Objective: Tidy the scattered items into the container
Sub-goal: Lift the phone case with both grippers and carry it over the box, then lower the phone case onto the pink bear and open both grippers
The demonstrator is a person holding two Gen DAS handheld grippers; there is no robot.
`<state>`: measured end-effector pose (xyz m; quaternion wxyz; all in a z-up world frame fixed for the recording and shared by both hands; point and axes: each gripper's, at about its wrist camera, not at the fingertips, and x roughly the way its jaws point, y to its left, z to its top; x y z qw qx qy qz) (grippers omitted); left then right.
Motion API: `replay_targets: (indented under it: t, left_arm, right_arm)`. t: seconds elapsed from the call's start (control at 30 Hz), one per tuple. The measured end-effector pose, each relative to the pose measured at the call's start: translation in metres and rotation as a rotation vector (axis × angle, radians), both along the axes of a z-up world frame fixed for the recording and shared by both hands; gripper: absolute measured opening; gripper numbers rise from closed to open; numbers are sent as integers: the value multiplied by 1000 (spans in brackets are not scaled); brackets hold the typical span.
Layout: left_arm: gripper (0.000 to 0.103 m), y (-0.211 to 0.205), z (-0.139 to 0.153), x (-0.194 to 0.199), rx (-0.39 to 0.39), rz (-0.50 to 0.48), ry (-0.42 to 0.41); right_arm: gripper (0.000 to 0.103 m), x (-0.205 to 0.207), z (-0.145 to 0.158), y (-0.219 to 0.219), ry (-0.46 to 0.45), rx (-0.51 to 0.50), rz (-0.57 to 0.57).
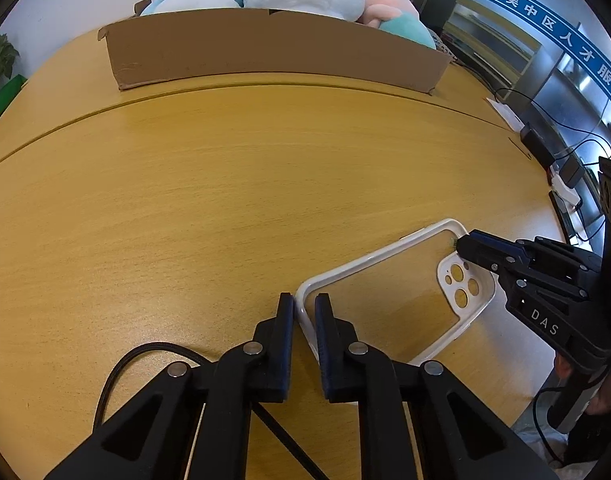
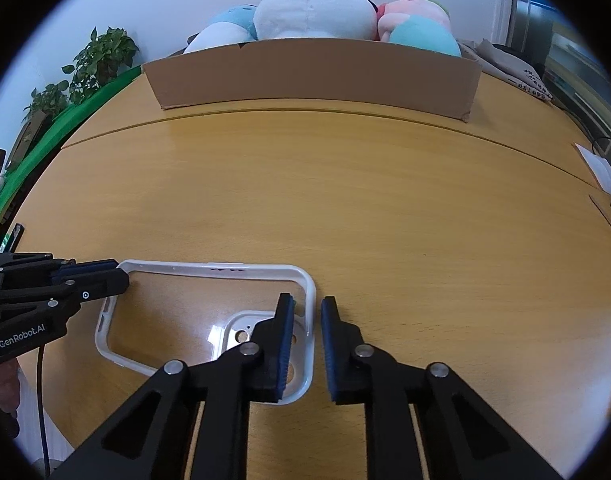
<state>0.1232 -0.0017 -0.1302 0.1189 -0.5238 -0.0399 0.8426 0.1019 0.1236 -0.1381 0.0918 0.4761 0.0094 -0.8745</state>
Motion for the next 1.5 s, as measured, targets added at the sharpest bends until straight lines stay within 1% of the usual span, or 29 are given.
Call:
replay_targets:
  t: [0.17, 0.33, 0.4, 0.57, 0.77, 0.87, 1.03, 1.17, 1.27, 1.33, 1.4, 1.43, 1.5]
  left_arm:
    - [10, 1, 4, -6, 15, 13, 8]
    - [9, 1, 11, -12, 26, 14, 25]
    - [8, -1, 17, -16, 30, 13, 45]
    - [7, -5, 42, -33, 32, 4, 121]
    - [8, -10, 81, -75, 14, -9, 241]
    - [7, -17, 100, -104, 14, -4, 300]
    - [8, -29, 134, -161, 12, 8, 402]
    - [8, -34, 166, -219, -4, -1, 487]
    - [8, -36, 189, -271, 0, -7, 527]
    - [8, -35, 200, -306, -5, -8, 547]
    - [8, -34, 204, -339, -20, -3, 549]
    - [8, -32, 202, -357, -32, 2, 543]
    - [8, -28, 195, -390, -55, 11, 530]
  right_arm:
    - [10, -2, -1, 3, -12, -26, 2]
    - [7, -7, 0, 11, -35, -78, -16]
    - [6, -9, 2, 13, -30, -87, -21]
    - [6, -20, 23, 15, 34, -100, -28]
    - [6, -57, 61, 15, 156, -91, -33]
    - [6, -84, 82, 11, 224, -72, -24]
    - [6, -137, 113, 2, 309, -55, -14]
    - [6, -186, 139, 0, 378, -35, -17]
    - [6, -227, 158, 5, 412, -32, -29]
    - [6, -260, 169, 9, 425, -34, -42]
    - [7, -291, 175, 12, 430, -29, -53]
    - [7, -305, 174, 14, 421, -25, -57]
    - [7, -332, 158, 15, 364, -13, -61]
